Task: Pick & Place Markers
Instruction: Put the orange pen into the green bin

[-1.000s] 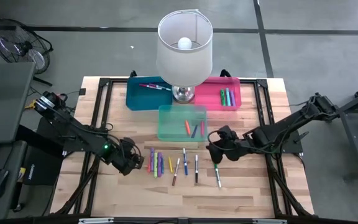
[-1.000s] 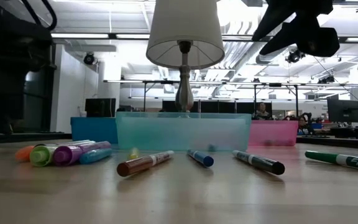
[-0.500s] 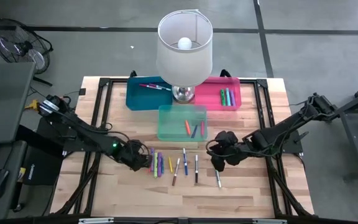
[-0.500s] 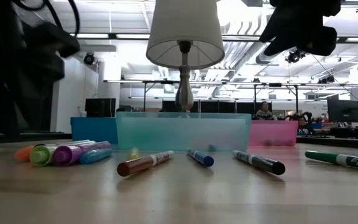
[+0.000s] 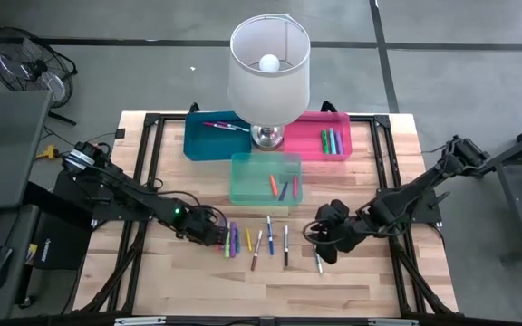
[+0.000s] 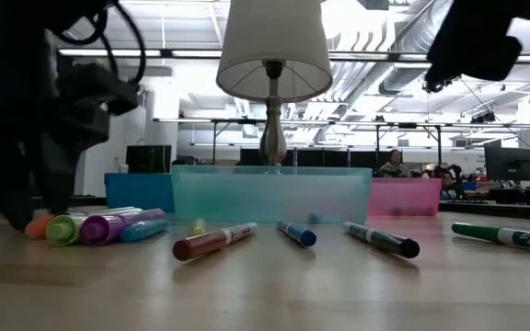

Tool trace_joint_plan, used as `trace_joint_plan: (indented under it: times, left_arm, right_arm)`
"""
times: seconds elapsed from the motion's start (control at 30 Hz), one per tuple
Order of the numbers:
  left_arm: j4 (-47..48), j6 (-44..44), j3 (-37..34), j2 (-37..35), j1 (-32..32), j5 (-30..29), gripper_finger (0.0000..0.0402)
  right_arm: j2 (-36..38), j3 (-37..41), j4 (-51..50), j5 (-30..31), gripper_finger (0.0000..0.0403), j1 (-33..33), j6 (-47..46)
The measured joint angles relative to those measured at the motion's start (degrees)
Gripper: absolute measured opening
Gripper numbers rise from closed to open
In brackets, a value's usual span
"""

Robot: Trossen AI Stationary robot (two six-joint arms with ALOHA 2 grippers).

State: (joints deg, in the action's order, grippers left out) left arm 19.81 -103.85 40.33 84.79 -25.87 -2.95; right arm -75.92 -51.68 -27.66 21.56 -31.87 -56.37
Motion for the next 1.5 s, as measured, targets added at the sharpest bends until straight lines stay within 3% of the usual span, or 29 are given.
trace_joint_plan:
  times: [0.13, 1.5]
  left_arm:
    - [1.5, 3.4, 1.4, -0.1, 0.0, -2.2, 0.0152]
    - [4.1, 2.8, 2.0, 3.8, 0.4, 0.7, 0.0152]
  right_arm:
    - [0.0, 0.0, -1.5, 0.1, 0.0114, -1.4, 0.3]
    - [0.0, 0.0, -4.4, 2.6, 0.0114, -2.0, -0.2]
